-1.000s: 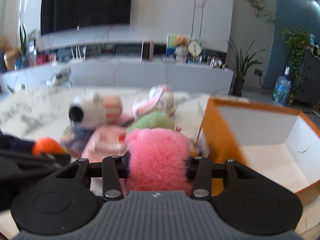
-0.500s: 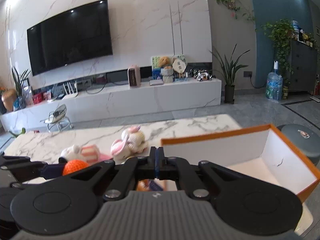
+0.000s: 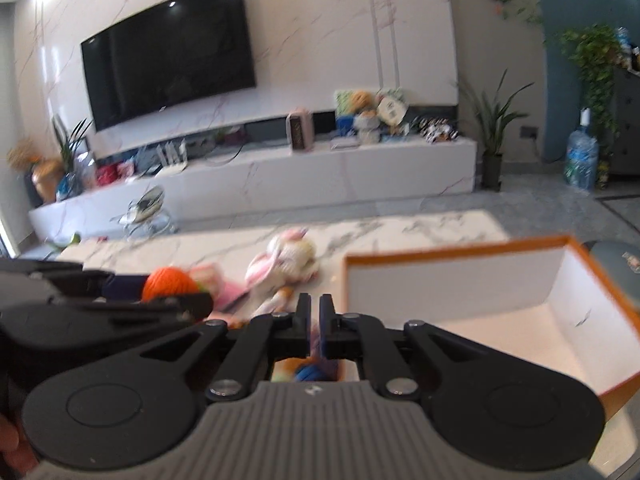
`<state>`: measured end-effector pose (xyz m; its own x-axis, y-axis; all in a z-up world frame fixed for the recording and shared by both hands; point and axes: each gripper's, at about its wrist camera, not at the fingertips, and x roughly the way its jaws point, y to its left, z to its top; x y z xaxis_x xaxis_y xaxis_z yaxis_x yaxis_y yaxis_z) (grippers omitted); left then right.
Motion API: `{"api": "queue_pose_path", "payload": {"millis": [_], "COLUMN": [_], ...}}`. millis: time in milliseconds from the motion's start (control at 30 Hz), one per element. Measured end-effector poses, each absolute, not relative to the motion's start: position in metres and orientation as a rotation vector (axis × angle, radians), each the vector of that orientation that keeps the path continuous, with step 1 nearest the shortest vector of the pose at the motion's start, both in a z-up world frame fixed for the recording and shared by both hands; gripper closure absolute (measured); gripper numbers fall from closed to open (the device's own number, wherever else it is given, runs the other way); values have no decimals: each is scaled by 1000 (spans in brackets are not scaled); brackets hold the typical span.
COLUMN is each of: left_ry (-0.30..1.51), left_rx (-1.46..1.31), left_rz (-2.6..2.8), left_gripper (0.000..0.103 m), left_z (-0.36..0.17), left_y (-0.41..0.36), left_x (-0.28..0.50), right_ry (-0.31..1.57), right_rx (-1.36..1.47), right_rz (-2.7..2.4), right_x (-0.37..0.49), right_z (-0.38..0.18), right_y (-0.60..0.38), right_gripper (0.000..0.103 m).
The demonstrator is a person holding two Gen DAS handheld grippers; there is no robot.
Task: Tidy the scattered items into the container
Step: 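Carry the orange ball and pink pompom up over the orange box with both grippers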
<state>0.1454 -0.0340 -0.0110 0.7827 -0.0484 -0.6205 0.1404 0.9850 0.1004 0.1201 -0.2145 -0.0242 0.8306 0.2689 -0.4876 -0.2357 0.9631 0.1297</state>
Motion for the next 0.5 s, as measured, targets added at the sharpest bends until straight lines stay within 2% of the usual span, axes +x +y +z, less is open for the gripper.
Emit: {"api": "queue_pose_path", "payload": {"millis": [67,133,200,367,500], "left_ry": [677,686,698,740,777], "left_rx": [141,132,119,96,73], "left_rz": [-84,-67,-58,-57,-69], "left_gripper": [57,57,57,57,57], "left_z": [-15,-19,-24,-39,-54], "left_y": [-24,-14,-6,9,17], "left_x": [144,143,143,147,155], "right_ry": [556,577,602,662,621], "right_rx": [35,-14,-55,-145,-278], "right_rz": [285,290,288,266,229], "right_x": [118,118,121,136,145], "right_z": [-36,-48,-59,-86,-99], "right_y": [-201,-187,-177,-158,-141], "right_gripper": [90,71,64,63,50]}}
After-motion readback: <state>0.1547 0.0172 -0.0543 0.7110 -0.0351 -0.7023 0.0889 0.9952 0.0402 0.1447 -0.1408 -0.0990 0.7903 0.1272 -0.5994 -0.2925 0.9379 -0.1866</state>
